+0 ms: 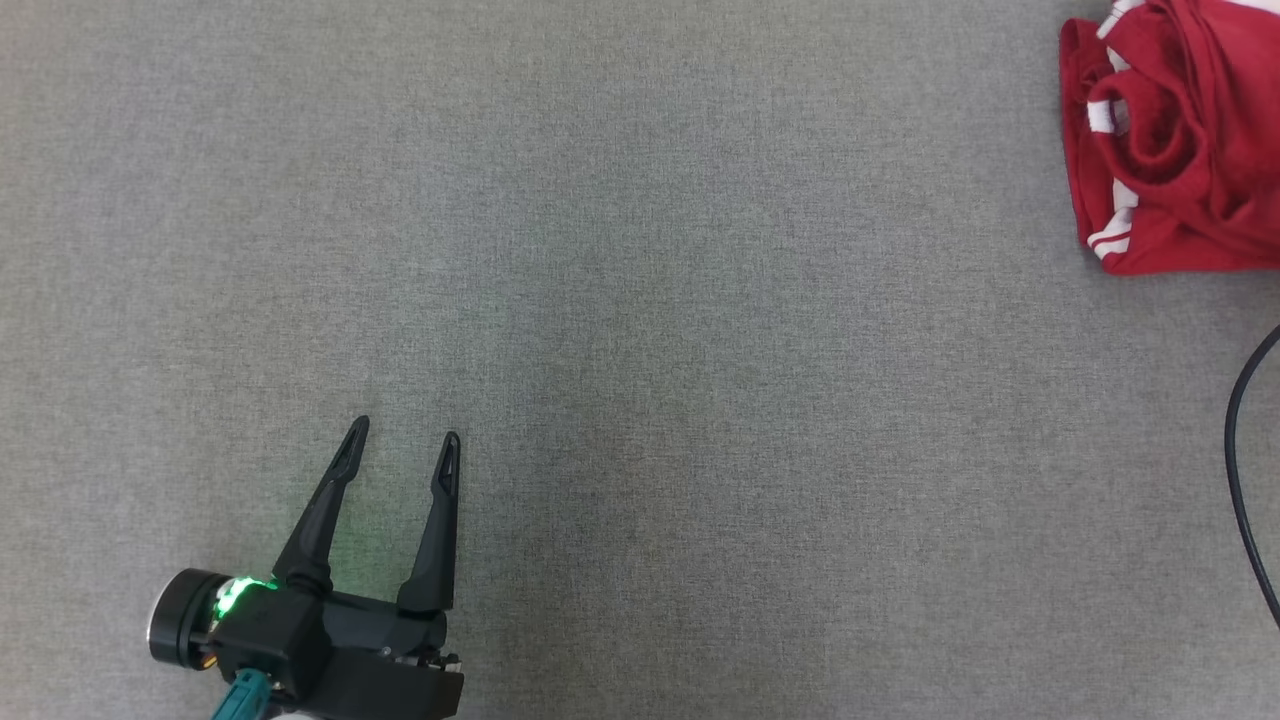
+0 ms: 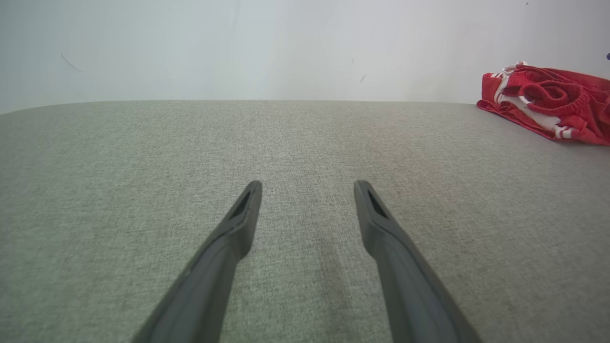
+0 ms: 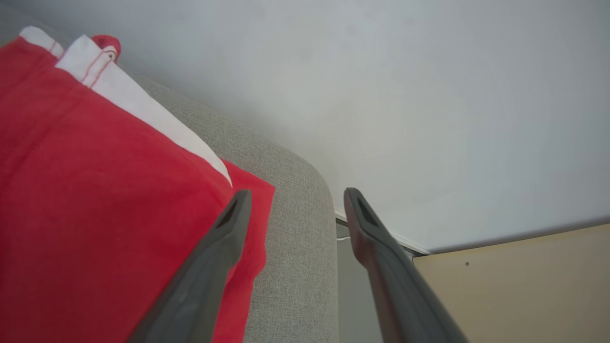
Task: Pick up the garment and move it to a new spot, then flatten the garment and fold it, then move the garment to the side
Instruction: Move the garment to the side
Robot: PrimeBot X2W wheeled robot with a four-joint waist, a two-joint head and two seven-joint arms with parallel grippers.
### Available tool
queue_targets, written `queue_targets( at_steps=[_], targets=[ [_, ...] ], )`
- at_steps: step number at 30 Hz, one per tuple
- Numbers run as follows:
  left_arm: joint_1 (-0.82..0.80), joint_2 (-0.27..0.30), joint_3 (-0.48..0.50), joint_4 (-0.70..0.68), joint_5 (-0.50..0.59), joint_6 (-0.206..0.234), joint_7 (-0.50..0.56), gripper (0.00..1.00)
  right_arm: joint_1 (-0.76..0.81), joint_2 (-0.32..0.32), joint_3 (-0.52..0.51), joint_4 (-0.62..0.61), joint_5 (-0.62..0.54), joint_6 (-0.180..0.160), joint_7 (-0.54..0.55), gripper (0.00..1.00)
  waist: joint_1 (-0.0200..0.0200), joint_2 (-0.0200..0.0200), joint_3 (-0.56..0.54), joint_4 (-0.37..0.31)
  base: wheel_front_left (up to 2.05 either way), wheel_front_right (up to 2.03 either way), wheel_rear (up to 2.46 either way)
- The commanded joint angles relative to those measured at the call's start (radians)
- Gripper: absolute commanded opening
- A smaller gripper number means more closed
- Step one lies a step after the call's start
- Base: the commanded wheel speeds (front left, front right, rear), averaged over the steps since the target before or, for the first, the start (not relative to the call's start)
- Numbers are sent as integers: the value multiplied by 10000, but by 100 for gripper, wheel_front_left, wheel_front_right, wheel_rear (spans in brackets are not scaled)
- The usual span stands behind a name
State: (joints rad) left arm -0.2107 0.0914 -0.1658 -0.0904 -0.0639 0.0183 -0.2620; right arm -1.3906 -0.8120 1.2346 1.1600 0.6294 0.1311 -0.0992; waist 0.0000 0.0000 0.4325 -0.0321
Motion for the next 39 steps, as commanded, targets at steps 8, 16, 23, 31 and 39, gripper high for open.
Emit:
queue_targets(
  at_steps=[8, 16, 23, 31, 39],
  targets=[
    [61, -20, 97, 163, -170, 101, -28, 100, 55, 557, -620, 413, 627, -6, -728, 100, 0, 0, -420, 41, 0, 0, 0],
    [417, -118, 273, 413, -486, 174, -28, 100, 347, 1129, -1434, 130, 1525, -6, -1480, 100, 0, 0, -1132, 13, 0, 0, 0],
    [843, -192, 452, 500, -567, 272, -28, 100, 862, 1645, -2570, -855, 1926, -6, -1674, 100, 0, 0, -1973, -62, 0, 0, 0],
    [1336, -253, 540, 680, -697, 315, -30, 100, 3062, 2016, -5207, -2628, 1056, -6, -1653, 100, 0, 0, -2862, -85, 0, 0, 0],
    [1658, -289, 605, 772, -763, 236, -28, 100, 6017, 2986, -8354, -4878, -766, -6, -1655, 100, 0, 0, -3548, -25, 0, 0, 0]
  ],
)
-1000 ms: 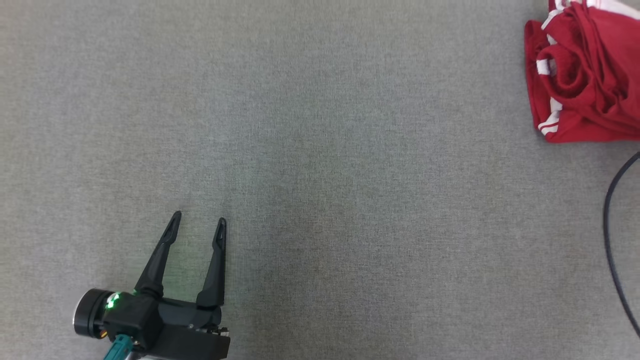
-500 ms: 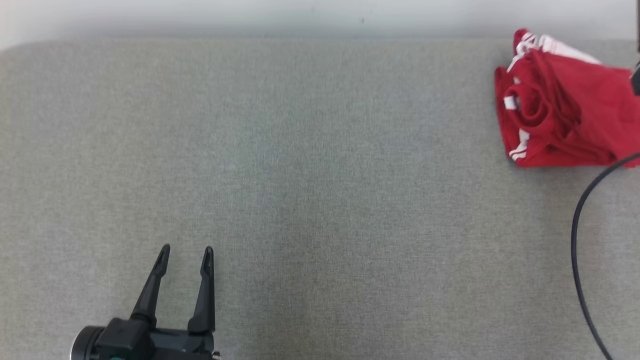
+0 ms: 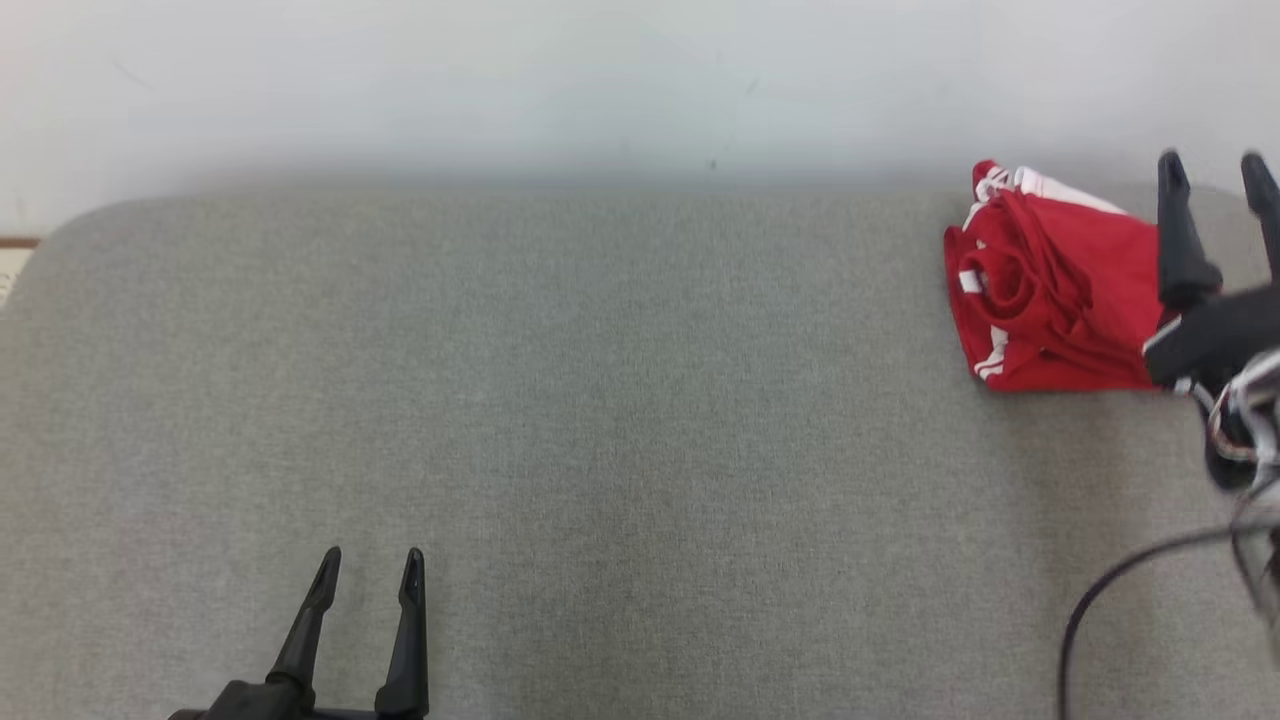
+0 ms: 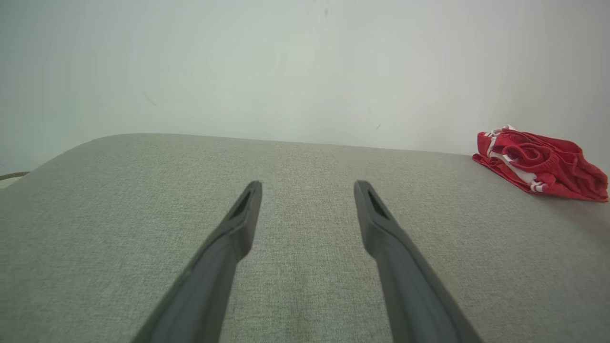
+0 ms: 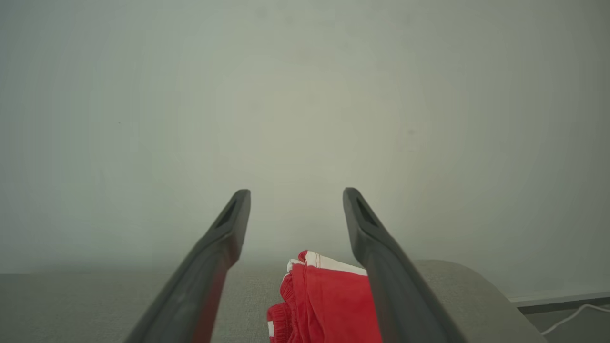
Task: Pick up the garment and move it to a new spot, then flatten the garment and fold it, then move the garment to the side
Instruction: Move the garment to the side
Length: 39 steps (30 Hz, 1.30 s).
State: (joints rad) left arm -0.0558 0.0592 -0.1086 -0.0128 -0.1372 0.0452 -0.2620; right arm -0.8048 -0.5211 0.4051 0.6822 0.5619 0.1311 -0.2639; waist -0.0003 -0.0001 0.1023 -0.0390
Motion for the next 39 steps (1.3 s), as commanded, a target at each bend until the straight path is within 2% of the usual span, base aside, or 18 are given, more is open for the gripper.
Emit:
queue_targets(
  at_steps=[1, 5, 11, 15, 23, 25, 31, 39],
  targets=[
    [162, 21, 26, 18, -36, -46, -28, 100, 588, 250, -458, -456, -411, -6, -6, 100, 3, 1, -310, 71, 0, 0, 0],
    [298, -6, 59, 72, -99, -26, -28, 100, 2461, 1167, -1709, -1952, -1732, -6, -10, 100, 3, 1, -565, 134, 0, 0, 0],
    [462, -34, -51, 157, -113, -21, -28, 100, 5030, 2642, -3061, -4312, -3381, -3, -7, 100, 3, 1, -885, 335, 0, 0, 0],
    [572, -47, -146, 251, -122, -43, -28, 100, 6584, 3544, -3575, -5801, -4597, -3, -10, 100, 3, 1, -1046, 516, 0, 0, 0],
    [556, -59, -126, 321, -37, -33, -28, 100, 8514, 4539, -3982, -7250, -6026, -3, -8, 100, 3, 1, -1096, 654, 0, 0, 0],
    [553, -62, -126, 363, -28, -26, -28, 100, 8838, 4619, -4077, -7283, -6297, -3, -9, 100, 3, 1, -1112, 692, 0, 0, 0],
    [617, 27, 2, 547, 151, 151, -28, 100, 9297, 4720, -4190, -7371, -6087, -3, -9, 100, 3, 1, -1206, 715, 0, 0, 0],
    [753, 94, 124, 493, 257, 242, -28, 100, 9125, 4711, -4140, -7227, -6140, -3, -9, 100, 3, 1, -1304, 557, 0, 0, 0]
  ],
)
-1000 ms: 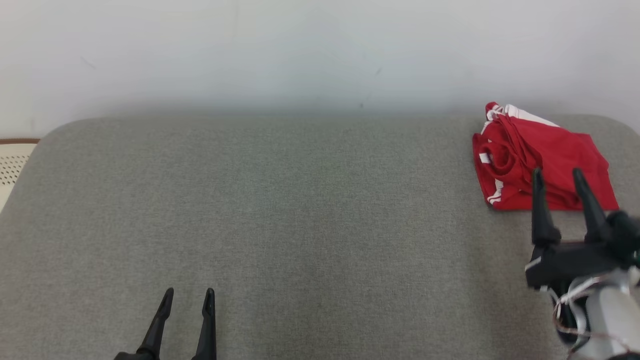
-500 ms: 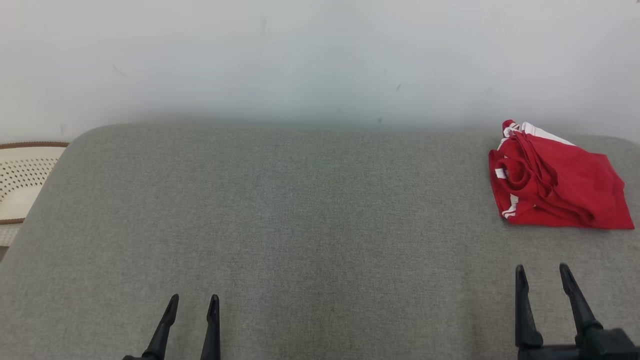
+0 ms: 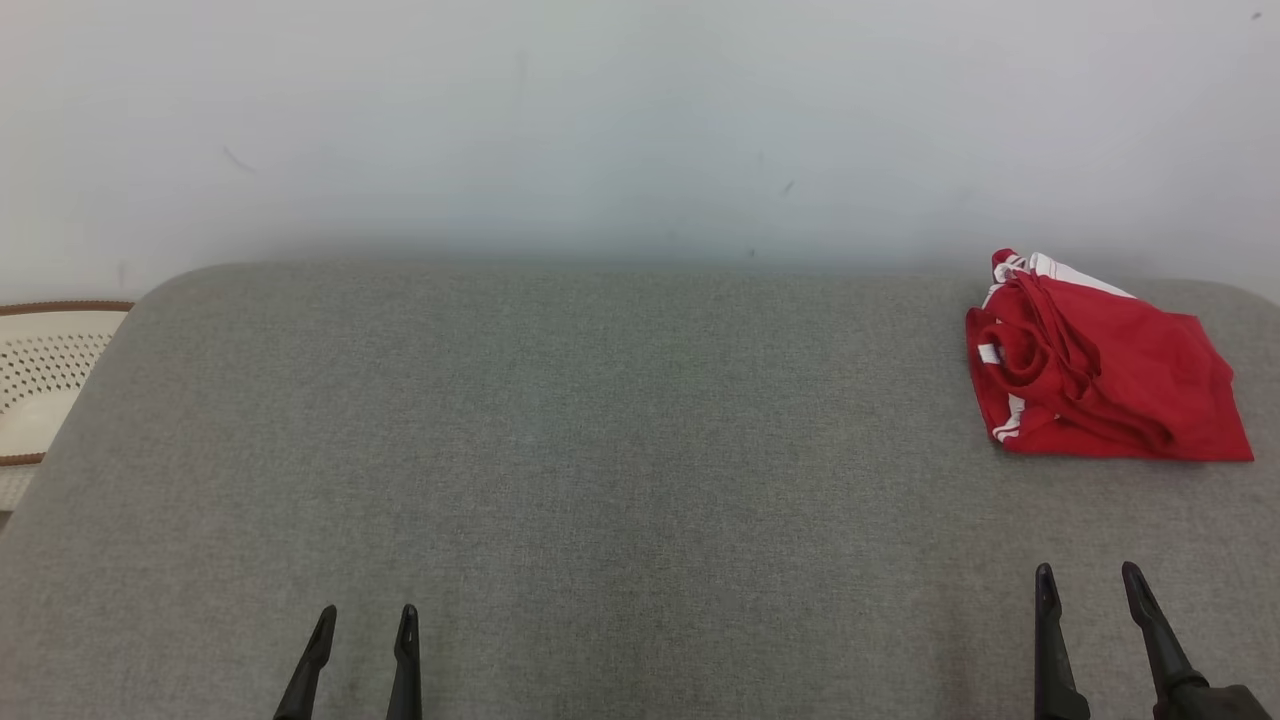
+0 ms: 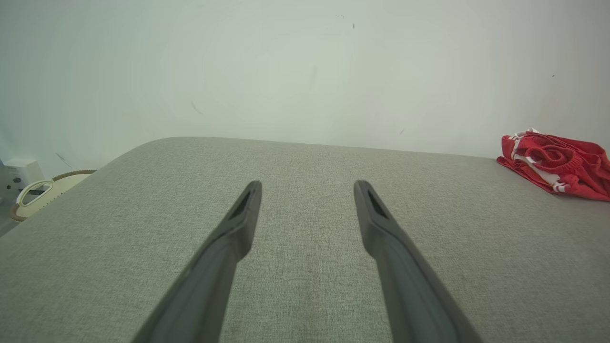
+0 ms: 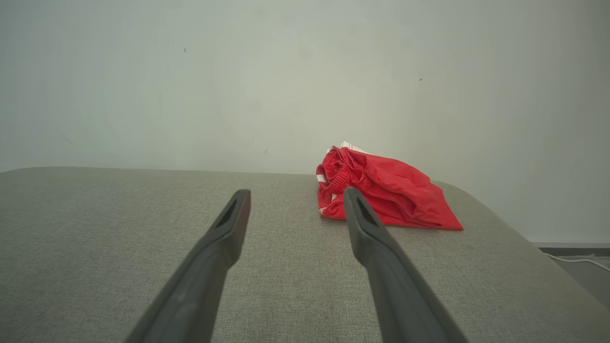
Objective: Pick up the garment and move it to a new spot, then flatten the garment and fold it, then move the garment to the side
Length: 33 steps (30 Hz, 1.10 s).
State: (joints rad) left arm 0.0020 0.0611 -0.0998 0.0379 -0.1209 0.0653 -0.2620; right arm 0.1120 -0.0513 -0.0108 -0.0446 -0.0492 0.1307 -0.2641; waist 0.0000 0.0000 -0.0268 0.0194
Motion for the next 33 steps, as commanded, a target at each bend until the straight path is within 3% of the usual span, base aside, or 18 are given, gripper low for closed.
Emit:
queue_targets(
  at_steps=[1, 33],
  targets=[
    [146, 113, 26, -44, 152, 23, -28, 100, -55, 13, -2, 90, -2, 1, -8, 100, 0, 0, -19, -45, 0, 0, 0],
    [153, 145, -199, 80, 172, -78, -28, 100, -263, 15, 347, 450, 240, 1, -5, 100, 0, 0, -115, -144, 0, 0, 0]
  ],
)
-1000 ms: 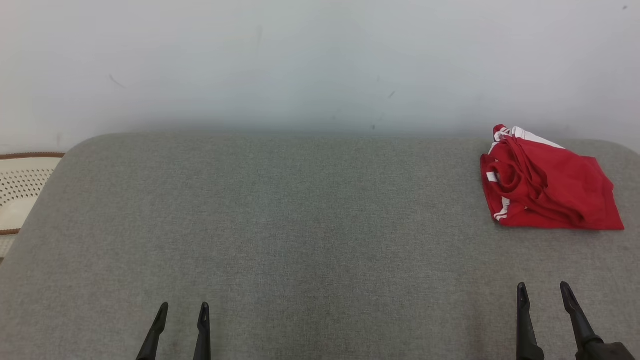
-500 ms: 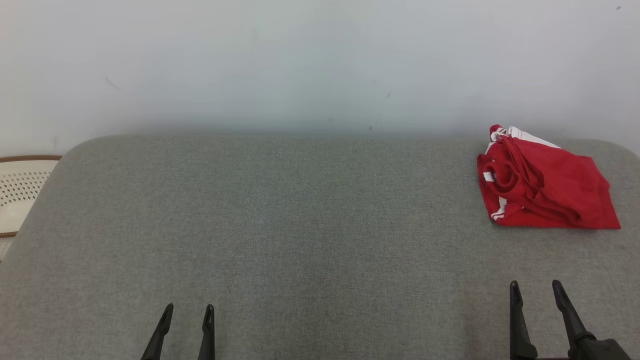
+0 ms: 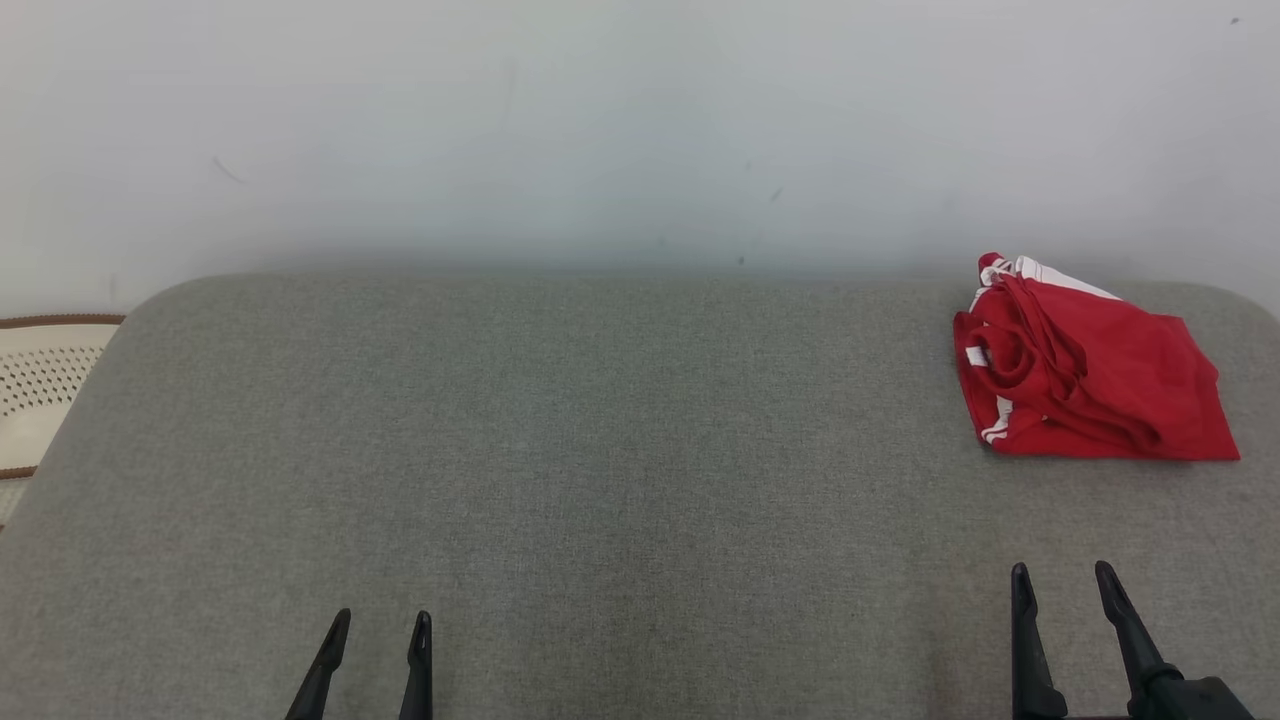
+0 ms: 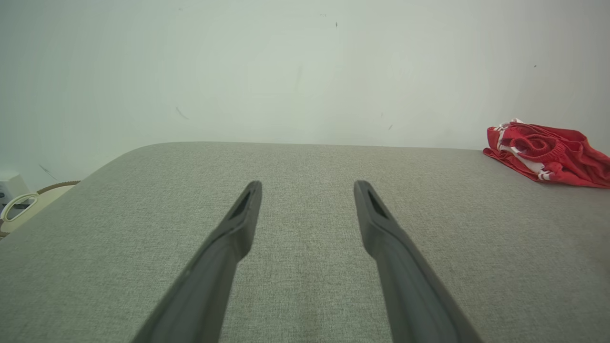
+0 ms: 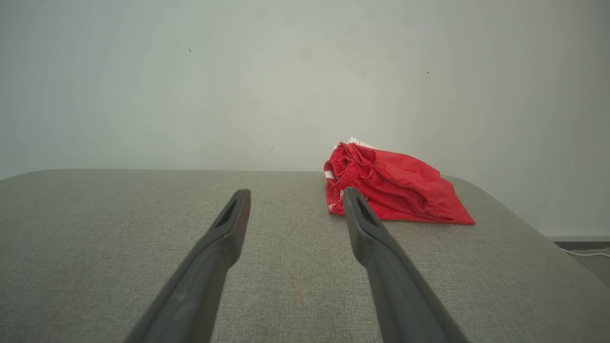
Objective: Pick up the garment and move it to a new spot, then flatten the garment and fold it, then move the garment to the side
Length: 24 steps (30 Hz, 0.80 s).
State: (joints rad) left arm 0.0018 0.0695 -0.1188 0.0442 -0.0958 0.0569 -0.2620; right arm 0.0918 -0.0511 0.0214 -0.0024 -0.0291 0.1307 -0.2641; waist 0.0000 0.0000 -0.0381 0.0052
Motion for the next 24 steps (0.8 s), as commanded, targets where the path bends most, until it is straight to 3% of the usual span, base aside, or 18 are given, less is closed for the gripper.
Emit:
queue_targets(
  at_steps=[1, 2, 7, 24],
  targets=[
    [171, 75, -7, 4, -72, 16, -28, 100, -62, 13, 36, 37, 36, 1, -5, 100, 0, 0, -9, -6, 0, 0, 0],
    [3, 8, -2, 6, 2, -10, 0, 0, 1, 0, 17, 23, 6, 0, 0, 0, 0, -1, -10, -6, 0, 0, 0],
    [11, -74, 34, 430, -178, -48, 108, 0, 148, 0, 16, 403, 216, 0, 31, 0, 0, 0, -8, -7, 0, 0, 0],
    [-636, -98, 425, 1145, -3516, -459, 846, 0, -621, -208, -189, 1126, 4032, 0, 749, 0, 0, 0, 56, -13, 0, 0, 0]
  ],
)
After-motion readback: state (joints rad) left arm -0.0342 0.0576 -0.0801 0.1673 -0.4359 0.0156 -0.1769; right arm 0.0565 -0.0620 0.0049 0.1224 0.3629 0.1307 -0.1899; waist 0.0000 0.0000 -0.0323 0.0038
